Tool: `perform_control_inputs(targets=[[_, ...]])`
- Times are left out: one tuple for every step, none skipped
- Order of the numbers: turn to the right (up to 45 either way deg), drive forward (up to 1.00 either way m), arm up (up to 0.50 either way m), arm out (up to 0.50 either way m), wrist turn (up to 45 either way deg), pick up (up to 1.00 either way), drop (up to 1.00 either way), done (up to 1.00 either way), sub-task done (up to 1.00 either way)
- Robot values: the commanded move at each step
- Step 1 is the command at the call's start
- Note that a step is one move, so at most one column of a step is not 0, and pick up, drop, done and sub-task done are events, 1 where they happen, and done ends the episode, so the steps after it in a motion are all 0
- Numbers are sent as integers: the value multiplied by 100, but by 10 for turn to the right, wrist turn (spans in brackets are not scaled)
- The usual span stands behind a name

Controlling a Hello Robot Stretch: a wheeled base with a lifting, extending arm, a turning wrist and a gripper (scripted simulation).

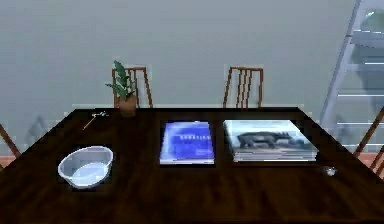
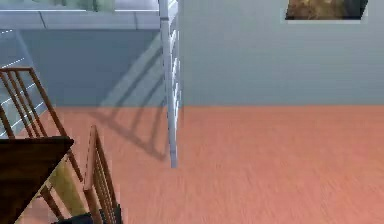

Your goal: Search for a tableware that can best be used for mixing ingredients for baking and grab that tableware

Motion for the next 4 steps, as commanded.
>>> perform_control_inputs(targets=[[-450, 0, 0, 0, 0, 0, 0, 0, 0], [-450, 0, 0, 0, 0, 0, 0, 0, 0], [-270, 0, 0, 0, 0, 0, 0, 0, 0], [0, 0, 50, 0, 0, 0, 0, 0, 0]])
